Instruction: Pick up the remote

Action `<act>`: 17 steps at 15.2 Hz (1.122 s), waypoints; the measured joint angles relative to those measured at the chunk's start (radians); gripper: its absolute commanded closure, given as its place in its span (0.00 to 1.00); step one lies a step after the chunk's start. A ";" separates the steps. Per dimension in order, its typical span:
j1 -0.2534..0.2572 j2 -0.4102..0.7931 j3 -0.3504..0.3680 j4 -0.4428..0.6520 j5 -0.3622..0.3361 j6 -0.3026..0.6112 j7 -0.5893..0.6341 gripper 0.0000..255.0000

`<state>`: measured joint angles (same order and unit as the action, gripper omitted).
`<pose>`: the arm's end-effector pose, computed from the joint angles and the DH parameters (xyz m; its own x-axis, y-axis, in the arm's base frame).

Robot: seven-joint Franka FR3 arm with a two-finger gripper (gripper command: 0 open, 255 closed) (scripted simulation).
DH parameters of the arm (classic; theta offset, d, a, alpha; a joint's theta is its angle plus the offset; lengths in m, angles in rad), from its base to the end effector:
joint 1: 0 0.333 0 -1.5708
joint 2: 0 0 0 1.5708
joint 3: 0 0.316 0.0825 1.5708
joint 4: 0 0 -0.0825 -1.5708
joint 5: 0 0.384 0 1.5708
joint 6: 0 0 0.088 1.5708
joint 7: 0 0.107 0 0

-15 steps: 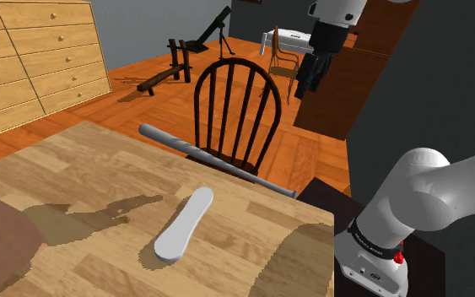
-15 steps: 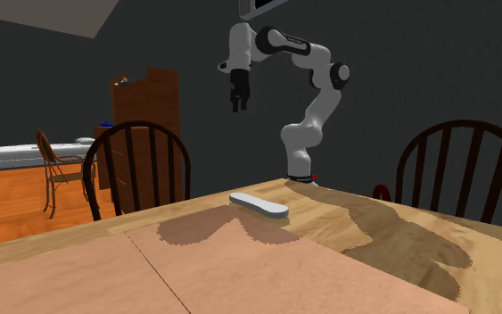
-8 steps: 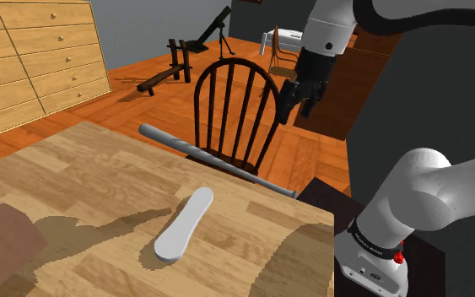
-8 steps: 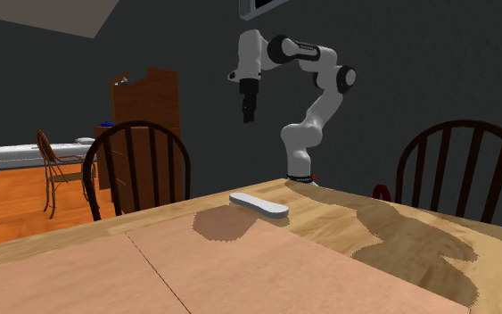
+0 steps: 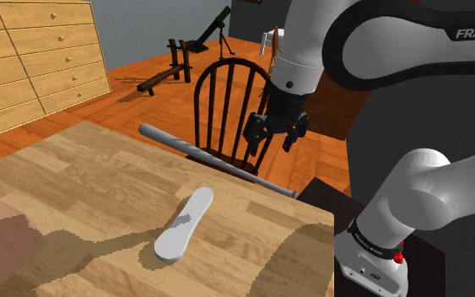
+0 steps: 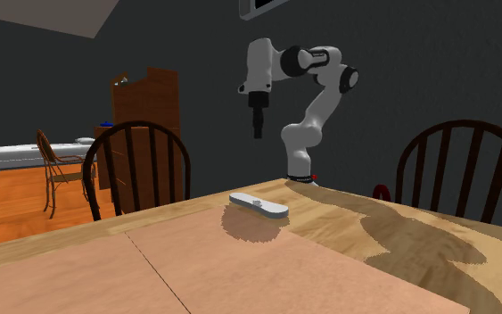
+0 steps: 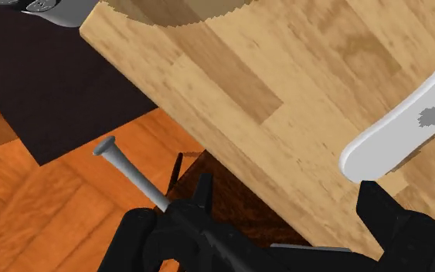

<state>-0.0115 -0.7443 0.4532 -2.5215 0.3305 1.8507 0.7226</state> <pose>0.3017 0.1853 0.4938 0.8897 -0.4563 0.0119 -0.4557 -0.8894 -0.0358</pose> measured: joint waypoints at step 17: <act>-0.393 0.714 0.697 0.259 -0.282 0.411 1.070 0.00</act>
<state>-0.4048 -0.0300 1.1504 -2.2628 0.0486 2.2622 1.7923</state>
